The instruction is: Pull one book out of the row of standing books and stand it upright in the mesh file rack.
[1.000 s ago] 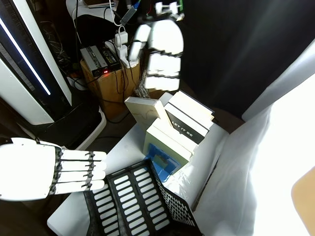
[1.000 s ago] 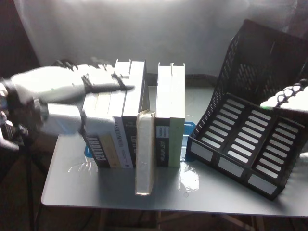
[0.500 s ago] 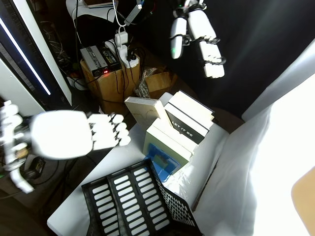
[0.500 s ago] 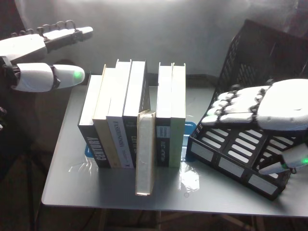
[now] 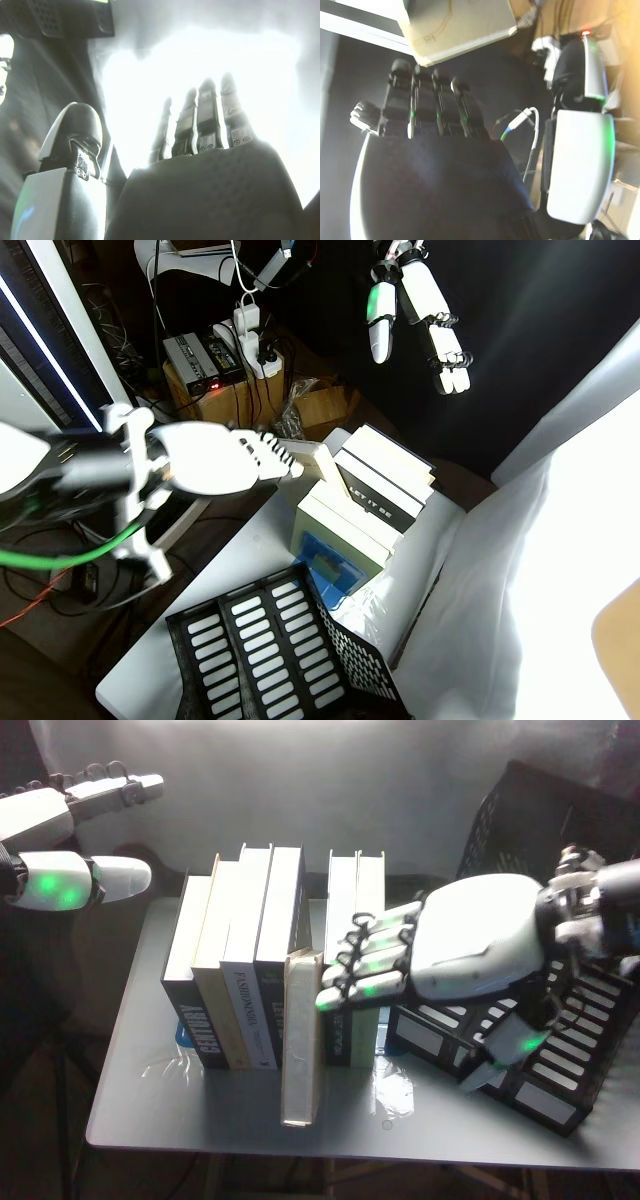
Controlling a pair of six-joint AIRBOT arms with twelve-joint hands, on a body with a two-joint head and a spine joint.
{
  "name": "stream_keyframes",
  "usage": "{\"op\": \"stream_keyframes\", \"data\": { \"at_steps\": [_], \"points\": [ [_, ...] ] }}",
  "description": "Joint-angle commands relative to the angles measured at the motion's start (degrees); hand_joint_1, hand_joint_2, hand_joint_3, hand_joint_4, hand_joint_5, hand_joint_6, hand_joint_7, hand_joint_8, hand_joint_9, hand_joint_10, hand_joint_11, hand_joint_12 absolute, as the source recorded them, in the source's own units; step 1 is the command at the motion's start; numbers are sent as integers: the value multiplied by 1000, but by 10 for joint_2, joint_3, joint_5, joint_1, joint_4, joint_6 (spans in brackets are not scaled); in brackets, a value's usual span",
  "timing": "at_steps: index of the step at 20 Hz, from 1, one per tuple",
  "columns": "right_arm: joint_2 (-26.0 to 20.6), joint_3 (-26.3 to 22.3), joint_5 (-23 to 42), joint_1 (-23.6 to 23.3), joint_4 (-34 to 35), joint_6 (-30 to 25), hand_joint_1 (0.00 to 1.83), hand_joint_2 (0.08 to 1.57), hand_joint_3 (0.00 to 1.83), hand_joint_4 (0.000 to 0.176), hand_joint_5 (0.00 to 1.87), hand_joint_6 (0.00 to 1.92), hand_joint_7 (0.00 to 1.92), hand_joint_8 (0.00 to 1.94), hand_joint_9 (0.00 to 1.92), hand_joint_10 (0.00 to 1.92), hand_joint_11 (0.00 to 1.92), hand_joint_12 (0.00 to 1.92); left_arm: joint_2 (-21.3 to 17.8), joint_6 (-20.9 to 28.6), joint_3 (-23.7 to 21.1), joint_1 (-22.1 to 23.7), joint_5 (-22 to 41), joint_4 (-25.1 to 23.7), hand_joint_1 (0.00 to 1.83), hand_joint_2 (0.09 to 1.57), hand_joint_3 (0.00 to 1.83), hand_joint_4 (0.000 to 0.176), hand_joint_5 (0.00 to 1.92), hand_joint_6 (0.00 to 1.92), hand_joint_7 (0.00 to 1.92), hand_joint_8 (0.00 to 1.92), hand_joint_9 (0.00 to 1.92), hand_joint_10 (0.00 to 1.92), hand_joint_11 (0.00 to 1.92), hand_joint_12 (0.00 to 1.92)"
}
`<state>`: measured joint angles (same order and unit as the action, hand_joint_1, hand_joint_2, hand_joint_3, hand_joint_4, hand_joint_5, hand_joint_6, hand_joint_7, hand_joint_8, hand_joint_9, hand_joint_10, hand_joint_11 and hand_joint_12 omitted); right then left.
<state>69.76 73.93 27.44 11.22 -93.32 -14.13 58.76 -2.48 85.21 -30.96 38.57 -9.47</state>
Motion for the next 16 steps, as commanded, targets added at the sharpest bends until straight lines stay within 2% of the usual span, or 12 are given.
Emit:
{"op": "stream_keyframes", "data": {
  "at_steps": [1,2,4,6,7,9,10,11,12,13,15,16],
  "points": [
    [-1,4,15,-8,11,-1,731,979,10,0,0,0,0,0,0,0,0,0,-13,3,4,0,60,28,548,1309,0,62,105,30,0,0,0,0,0,0],
    [10,10,15,-11,3,-3,731,979,10,0,0,0,0,0,0,0,0,0,-15,3,4,-6,63,39,548,1309,0,62,105,30,0,0,0,0,0,0],
    [31,21,14,-16,-15,-5,651,988,11,0,0,0,0,0,0,0,0,0,-18,3,5,-17,66,59,764,1278,0,42,158,40,29,9,0,0,0,0],
    [51,29,12,-20,-43,-13,623,991,11,0,0,0,0,0,0,0,0,0,-20,3,6,-23,67,70,811,1281,0,39,170,34,39,8,0,0,0,0],
    [61,33,11,-21,-55,-15,611,993,11,0,0,0,0,0,0,0,0,0,-21,3,7,-27,70,78,807,1291,0,45,165,28,34,5,0,0,0,0],
    [76,38,8,-22,-70,-15,589,999,12,23,0,0,0,0,0,0,0,0,-23,3,7,-35,74,90,846,1293,0,43,173,24,44,5,0,0,0,0],
    [83,41,7,-23,-79,-15,542,1029,25,40,0,0,0,0,0,0,0,0,-25,3,7,-39,77,95,873,1298,0,33,181,23,56,8,0,0,0,0],
    [92,43,5,-24,-91,-17,639,1069,40,44,0,0,0,0,0,0,0,0,-26,3,6,-43,80,102,882,1311,0,31,176,19,51,4,0,0,0,0],
    [100,45,3,-26,-101,-17,672,1077,39,36,0,0,0,0,0,0,0,0,-28,3,5,-47,83,108,885,1319,3,31,173,17,49,3,0,0,0,0],
    [106,47,1,-27,-108,-17,729,1063,29,40,0,0,0,0,0,0,0,0,-29,3,4,-51,86,115,872,1332,9,25,178,16,56,4,0,0,0,0],
    [117,50,-3,-28,-121,-17,668,1064,27,42,0,0,0,0,0,0,0,0,-31,3,3,-57,91,123,852,1350,19,27,175,11,58,4,0,0,0,0],
    [123,52,-6,-28,-128,-17,669,1022,6,35,0,0,0,0,0,0,0,0,-32,3,3,-60,92,127,849,1342,16,30,171,9,50,0,0,0,0,0]
  ]
}}
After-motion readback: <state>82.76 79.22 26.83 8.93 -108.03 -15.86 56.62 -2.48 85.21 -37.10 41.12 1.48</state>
